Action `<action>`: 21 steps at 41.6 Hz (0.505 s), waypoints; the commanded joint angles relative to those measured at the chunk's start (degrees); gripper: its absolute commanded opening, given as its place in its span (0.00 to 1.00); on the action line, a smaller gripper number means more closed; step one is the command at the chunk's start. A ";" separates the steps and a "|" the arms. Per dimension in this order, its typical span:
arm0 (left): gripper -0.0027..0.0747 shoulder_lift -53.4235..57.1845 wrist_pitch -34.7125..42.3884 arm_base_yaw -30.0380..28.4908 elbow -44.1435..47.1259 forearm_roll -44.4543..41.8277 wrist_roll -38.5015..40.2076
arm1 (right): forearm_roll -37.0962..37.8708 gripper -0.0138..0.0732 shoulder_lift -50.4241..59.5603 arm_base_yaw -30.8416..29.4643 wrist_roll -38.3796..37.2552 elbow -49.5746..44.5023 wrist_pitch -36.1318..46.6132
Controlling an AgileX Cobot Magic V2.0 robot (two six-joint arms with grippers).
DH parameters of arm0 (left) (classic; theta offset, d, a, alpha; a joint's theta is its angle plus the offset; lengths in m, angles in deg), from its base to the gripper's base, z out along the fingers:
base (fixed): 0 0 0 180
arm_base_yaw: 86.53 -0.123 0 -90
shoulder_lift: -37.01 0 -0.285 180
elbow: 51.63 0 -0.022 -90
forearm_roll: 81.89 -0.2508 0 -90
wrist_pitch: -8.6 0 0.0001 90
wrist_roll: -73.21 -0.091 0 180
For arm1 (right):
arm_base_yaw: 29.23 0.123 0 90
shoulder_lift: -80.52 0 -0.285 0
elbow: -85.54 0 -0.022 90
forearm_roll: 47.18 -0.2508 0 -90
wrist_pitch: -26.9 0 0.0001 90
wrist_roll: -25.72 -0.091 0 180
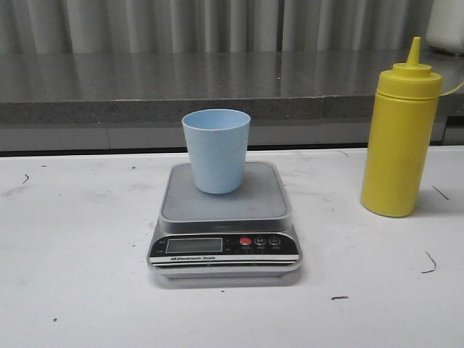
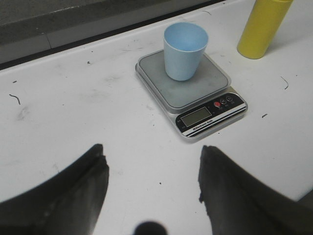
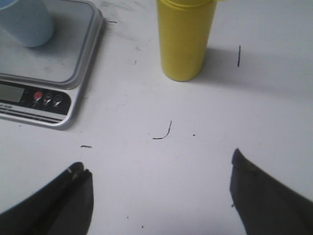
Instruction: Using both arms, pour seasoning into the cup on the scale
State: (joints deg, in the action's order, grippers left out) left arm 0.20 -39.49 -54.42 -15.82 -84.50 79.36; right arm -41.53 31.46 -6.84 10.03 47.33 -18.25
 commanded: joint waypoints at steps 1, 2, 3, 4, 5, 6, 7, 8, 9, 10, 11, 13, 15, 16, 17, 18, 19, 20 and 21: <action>0.56 -0.29 4.49 0.20 -1.52 -0.05 0.50 | -2.06 0.84 5.42 0.11 3.38 1.83 -0.67; 0.56 -0.29 4.49 0.20 -1.52 -0.05 0.50 | -2.06 0.84 6.40 0.11 3.38 1.83 -1.06; 0.56 -0.29 4.49 0.20 -1.52 -0.05 0.50 | -2.06 0.84 7.31 0.11 3.38 1.83 -1.71; 0.56 -0.29 4.49 0.20 -1.52 -0.05 0.50 | -2.06 0.84 8.44 0.11 3.38 1.83 -2.30; 0.56 -0.29 4.49 0.20 -1.52 -0.05 0.50 | -2.06 0.84 9.23 0.11 3.38 1.83 -2.72; 0.56 -0.29 4.49 0.20 -1.52 -0.05 0.50 | -2.01 0.84 9.98 0.11 3.38 1.83 -3.12; 0.56 -0.29 4.49 0.20 -1.52 -0.05 0.50 | -1.81 0.84 10.91 0.11 3.38 1.83 -3.72; 0.56 -0.29 4.49 0.20 -1.52 -0.05 0.50 | -1.63 0.84 11.57 0.11 3.38 1.83 -4.19; 0.56 -0.29 4.49 0.20 -1.52 -0.05 0.50 | -1.29 0.84 12.36 0.11 3.38 1.83 -4.86; 0.56 -0.29 4.49 0.20 -1.52 -0.05 0.50 | -0.90 0.84 13.06 0.11 3.38 1.83 -5.44; 0.56 -0.29 4.49 0.20 -1.52 -0.05 0.50 | -0.48 0.84 13.36 0.11 3.38 1.83 -6.08; 0.56 -0.29 4.49 0.20 -1.52 -0.05 0.50 | 0.24 0.84 14.40 0.11 3.33 1.83 -7.46; 0.56 -0.29 4.49 0.20 -1.52 -0.05 0.50 | 0.35 0.84 14.91 0.11 3.33 1.83 -8.38; 0.56 -0.29 4.49 0.20 -1.52 -0.05 0.50 | 0.35 0.84 15.16 0.11 3.33 1.83 -8.57; 0.56 -0.29 4.49 0.20 -1.52 -0.05 0.50 | 0.35 0.84 15.19 0.11 3.33 1.83 -8.57; 0.56 -0.29 4.49 0.20 -1.52 -0.05 0.50 | 0.35 0.84 15.26 0.11 3.33 1.83 -8.57; 0.56 -0.29 4.49 0.20 -1.52 -0.05 0.50 | 0.35 0.84 15.26 0.11 3.33 1.83 -8.57; 0.56 -0.29 4.49 0.20 -1.52 -0.05 0.50 | 0.35 0.84 15.27 0.11 3.33 1.83 -8.50; 0.56 -0.29 4.49 0.20 -1.52 -0.05 0.50 | 0.35 0.84 15.27 0.11 3.33 1.83 -8.42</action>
State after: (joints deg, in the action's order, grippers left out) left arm 0.20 -39.49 -54.42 -15.82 -84.50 79.36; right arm -42.49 46.94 -6.84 12.51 47.33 -29.66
